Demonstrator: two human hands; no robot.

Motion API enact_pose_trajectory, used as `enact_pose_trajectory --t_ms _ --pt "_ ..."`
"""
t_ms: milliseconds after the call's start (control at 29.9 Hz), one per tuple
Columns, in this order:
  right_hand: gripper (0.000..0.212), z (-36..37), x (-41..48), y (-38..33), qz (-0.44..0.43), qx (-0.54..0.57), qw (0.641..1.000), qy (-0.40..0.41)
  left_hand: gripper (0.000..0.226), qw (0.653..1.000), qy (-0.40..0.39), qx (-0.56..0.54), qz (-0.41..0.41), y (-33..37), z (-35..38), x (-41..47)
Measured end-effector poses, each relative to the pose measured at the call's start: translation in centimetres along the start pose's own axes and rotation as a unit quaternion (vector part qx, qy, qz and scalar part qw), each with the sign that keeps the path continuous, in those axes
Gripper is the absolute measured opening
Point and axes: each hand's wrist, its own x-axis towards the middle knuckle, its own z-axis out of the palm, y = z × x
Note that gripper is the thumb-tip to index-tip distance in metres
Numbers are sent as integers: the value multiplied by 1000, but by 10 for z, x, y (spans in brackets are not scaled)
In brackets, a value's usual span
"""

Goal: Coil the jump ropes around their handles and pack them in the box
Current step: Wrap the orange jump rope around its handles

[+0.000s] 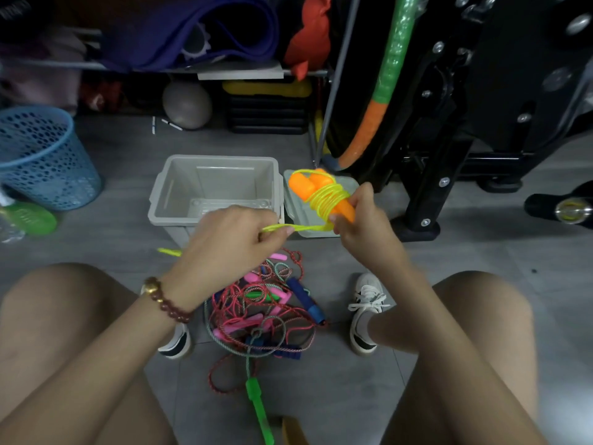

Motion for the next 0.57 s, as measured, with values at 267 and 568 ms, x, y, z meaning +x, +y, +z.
enact_pose_trajectory --t_ms 267,568 --pt "22 -20 -11 -10 90 273 951 -114 55 984 139 -15 -112 -45 -20 6" --pt "15 -25 -4 -4 125 511 841 -124 60 953 154 -200 -169 -69 -11 10"
